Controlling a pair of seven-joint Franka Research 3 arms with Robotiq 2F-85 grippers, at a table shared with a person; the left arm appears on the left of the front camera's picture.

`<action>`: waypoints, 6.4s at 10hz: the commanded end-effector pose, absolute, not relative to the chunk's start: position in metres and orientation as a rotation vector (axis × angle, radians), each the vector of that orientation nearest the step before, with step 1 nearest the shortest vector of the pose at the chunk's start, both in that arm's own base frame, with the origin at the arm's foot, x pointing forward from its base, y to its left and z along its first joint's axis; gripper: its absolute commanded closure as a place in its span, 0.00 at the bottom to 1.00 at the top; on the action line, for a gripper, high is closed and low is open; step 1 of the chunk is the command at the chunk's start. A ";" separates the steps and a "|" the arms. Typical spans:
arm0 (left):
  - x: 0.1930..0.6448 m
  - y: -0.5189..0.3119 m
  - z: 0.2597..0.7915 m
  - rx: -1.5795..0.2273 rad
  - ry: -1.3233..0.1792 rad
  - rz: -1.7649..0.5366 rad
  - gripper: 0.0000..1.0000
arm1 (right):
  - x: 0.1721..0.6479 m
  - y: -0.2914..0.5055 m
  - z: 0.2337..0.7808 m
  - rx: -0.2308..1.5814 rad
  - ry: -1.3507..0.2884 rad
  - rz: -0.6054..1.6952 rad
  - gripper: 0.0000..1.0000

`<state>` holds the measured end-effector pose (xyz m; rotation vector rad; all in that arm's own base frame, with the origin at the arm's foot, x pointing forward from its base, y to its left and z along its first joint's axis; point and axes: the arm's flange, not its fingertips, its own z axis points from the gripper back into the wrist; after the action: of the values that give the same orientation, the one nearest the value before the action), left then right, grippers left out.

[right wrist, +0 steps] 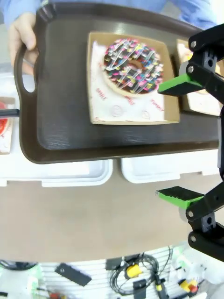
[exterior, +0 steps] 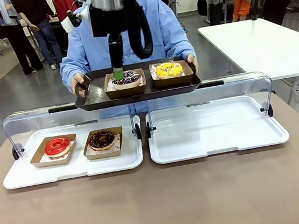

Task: Provide the desired donut to the person.
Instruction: Place the picked Paper togo box onto the Handle tray extended by the person.

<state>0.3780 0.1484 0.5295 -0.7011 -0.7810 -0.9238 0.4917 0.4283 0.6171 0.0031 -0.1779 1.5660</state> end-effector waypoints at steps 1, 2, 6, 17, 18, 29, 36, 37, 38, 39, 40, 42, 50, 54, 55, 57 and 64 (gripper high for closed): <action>0.378 0.149 0.531 -0.711 -0.803 -0.927 0.00 | 0.449 0.378 0.622 -0.036 -0.179 1.590 0.00; 0.378 0.149 0.531 -0.711 -0.803 -0.927 0.00 | 0.435 0.351 0.624 -0.051 -0.171 1.590 0.00; 0.378 0.149 0.531 -0.711 -0.803 -0.927 0.00 | 0.401 0.243 0.609 -0.113 -0.202 1.681 0.00; 0.378 0.149 0.531 -0.711 -0.803 -0.927 0.00 | 0.416 0.142 0.603 -0.082 -0.165 1.528 0.00; 0.378 0.149 0.531 -0.711 -0.803 -0.927 0.00 | 0.416 0.142 0.603 -0.082 -0.165 1.528 0.00; 0.378 0.149 0.531 -0.711 -0.803 -0.927 0.00 | 0.416 0.142 0.603 -0.082 -0.165 1.528 0.00; 0.378 0.149 0.531 -0.711 -0.803 -0.927 0.00 | 0.421 0.026 0.570 0.553 -0.640 1.484 0.00; 0.378 0.149 0.531 -0.711 -0.803 -0.927 0.00 | 0.420 0.004 0.561 0.648 -0.777 1.455 0.00; 0.378 0.149 0.531 -0.711 -0.803 -0.927 0.00 | 0.417 -0.016 0.548 0.661 -0.881 1.444 0.00; 0.378 0.149 0.531 -0.711 -0.803 -0.927 0.00 | 0.415 -0.032 0.528 0.605 -0.920 1.366 0.00; 0.378 0.149 0.531 -0.711 -0.803 -0.927 0.00 | 0.414 -0.041 0.506 0.634 -0.909 1.306 0.00; 0.378 0.149 0.531 -0.711 -0.803 -0.927 0.00 | 0.414 -0.056 0.482 0.710 -0.884 1.247 0.00; 0.378 0.149 0.531 -0.711 -0.803 -0.927 0.00 | 0.411 -0.068 0.467 0.719 -0.835 1.234 0.00; 0.378 0.149 0.531 -0.711 -0.803 -0.927 0.00 | 0.411 -0.068 0.467 0.719 -0.835 1.234 0.00; 0.378 0.149 0.531 -0.711 -0.803 -0.927 0.00 | 0.411 -0.068 0.467 0.719 -0.835 1.234 0.00; 0.378 0.149 0.531 -0.711 -0.803 -0.927 0.00 | 0.411 -0.068 0.467 0.719 -0.835 1.234 0.00; 0.378 0.149 0.531 -0.711 -0.803 -0.927 0.00 | 0.411 -0.068 0.467 0.719 -0.835 1.234 0.00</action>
<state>0.3774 0.1490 0.5294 -0.7036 -0.7799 -0.9224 0.4099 -0.0695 0.4677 0.7113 -0.8315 1.2520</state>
